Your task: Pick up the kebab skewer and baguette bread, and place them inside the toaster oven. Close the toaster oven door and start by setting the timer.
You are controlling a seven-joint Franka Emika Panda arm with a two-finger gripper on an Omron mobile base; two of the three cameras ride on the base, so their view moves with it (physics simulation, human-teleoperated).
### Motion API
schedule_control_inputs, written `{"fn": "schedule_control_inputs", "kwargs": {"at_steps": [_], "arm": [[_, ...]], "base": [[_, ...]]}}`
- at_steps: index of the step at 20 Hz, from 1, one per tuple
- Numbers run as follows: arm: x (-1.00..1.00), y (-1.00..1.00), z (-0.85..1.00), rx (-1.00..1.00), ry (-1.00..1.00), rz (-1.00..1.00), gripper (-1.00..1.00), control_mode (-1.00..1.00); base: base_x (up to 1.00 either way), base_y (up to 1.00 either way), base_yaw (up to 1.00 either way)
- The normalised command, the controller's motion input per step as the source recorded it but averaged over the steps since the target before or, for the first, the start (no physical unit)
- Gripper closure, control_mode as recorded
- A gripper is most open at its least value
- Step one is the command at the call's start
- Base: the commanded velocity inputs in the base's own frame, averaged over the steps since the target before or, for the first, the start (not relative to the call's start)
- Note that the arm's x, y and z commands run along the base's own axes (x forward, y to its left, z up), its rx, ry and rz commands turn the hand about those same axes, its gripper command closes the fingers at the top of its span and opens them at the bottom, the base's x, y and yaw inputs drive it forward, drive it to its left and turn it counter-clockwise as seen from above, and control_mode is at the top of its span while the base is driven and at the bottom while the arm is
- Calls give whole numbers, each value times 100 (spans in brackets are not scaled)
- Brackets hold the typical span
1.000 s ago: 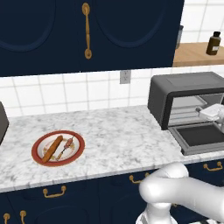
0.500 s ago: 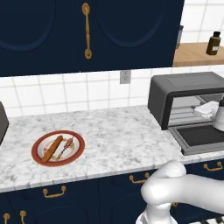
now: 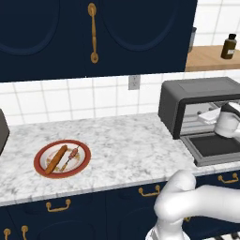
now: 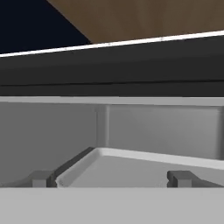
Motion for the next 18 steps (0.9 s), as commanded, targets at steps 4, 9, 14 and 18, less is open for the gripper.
{"fn": "schedule_control_inputs", "kwargs": {"at_steps": [4,9,14,18], "arm": [[41,-10,-24,0,0,-3,-100,-100],[45,-2,-29,0,0,-1,-100,-100],[47,-7,-17,0,0,0,-100,-100],[43,-9,-22,-1,0,-1,-100,-100]], "base": [[0,0,0],[0,0,0],[0,0,0],[0,0,0]]}}
